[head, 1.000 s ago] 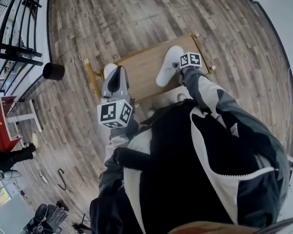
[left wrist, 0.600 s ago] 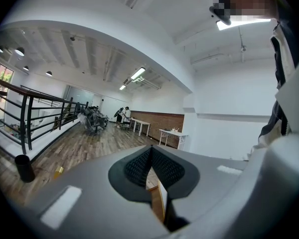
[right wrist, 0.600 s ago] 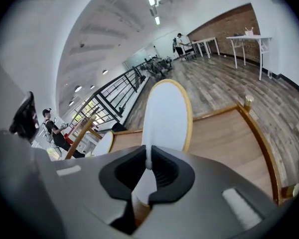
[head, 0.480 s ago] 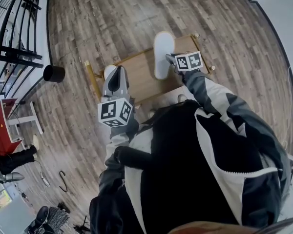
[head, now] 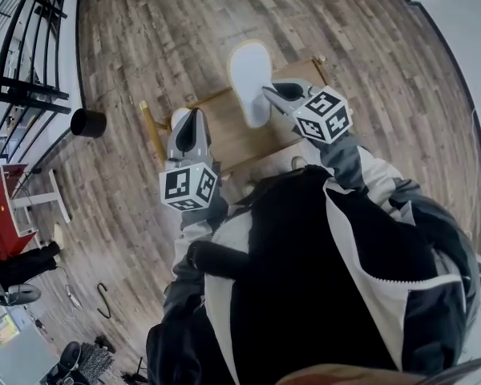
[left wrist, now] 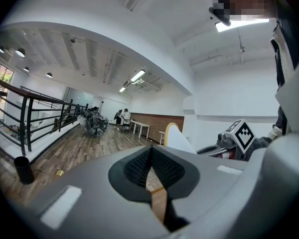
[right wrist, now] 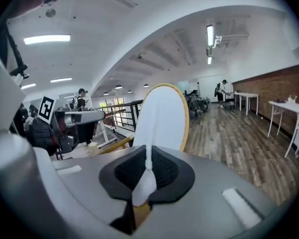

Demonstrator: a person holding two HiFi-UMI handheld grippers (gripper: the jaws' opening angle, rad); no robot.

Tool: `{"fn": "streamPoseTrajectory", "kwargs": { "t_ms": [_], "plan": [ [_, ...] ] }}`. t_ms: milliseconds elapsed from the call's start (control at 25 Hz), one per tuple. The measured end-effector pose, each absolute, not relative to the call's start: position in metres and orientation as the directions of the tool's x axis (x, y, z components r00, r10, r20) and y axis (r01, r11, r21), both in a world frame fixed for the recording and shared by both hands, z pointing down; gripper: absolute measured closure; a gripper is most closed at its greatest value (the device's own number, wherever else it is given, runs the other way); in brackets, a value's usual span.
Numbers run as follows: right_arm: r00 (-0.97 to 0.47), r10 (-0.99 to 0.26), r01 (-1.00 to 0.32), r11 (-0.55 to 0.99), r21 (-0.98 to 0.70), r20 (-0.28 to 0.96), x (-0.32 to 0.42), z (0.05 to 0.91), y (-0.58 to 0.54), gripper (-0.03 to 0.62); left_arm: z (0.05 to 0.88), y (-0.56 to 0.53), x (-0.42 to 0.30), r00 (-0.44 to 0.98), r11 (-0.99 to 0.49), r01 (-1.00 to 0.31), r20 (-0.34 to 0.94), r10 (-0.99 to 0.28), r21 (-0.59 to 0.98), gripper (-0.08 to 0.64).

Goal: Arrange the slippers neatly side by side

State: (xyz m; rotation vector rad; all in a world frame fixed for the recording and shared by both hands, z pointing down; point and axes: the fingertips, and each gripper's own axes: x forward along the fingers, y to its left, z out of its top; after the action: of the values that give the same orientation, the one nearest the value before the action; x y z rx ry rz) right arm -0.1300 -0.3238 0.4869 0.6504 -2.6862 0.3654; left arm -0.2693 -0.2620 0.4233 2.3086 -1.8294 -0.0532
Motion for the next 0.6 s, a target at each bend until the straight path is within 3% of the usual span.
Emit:
{"fn": "streamPoseTrajectory", "kwargs": {
  "t_ms": [240,600],
  "plan": [
    [-0.840,-0.398,-0.442,0.896,-0.039,0.370,-0.131,0.455,-0.298,0.566,0.417,-0.258,-0.267,0.237,-0.225,-0.966,0.084,-0.968,0.127,0.541],
    [-0.855,-0.334,-0.382,0.923,-0.046,0.397,-0.150,0.466,-0.280,0.565,0.419,-0.242,-0.275,0.209,-0.198,-0.973,0.088,-0.974,0.116,0.541]
  ]
}}
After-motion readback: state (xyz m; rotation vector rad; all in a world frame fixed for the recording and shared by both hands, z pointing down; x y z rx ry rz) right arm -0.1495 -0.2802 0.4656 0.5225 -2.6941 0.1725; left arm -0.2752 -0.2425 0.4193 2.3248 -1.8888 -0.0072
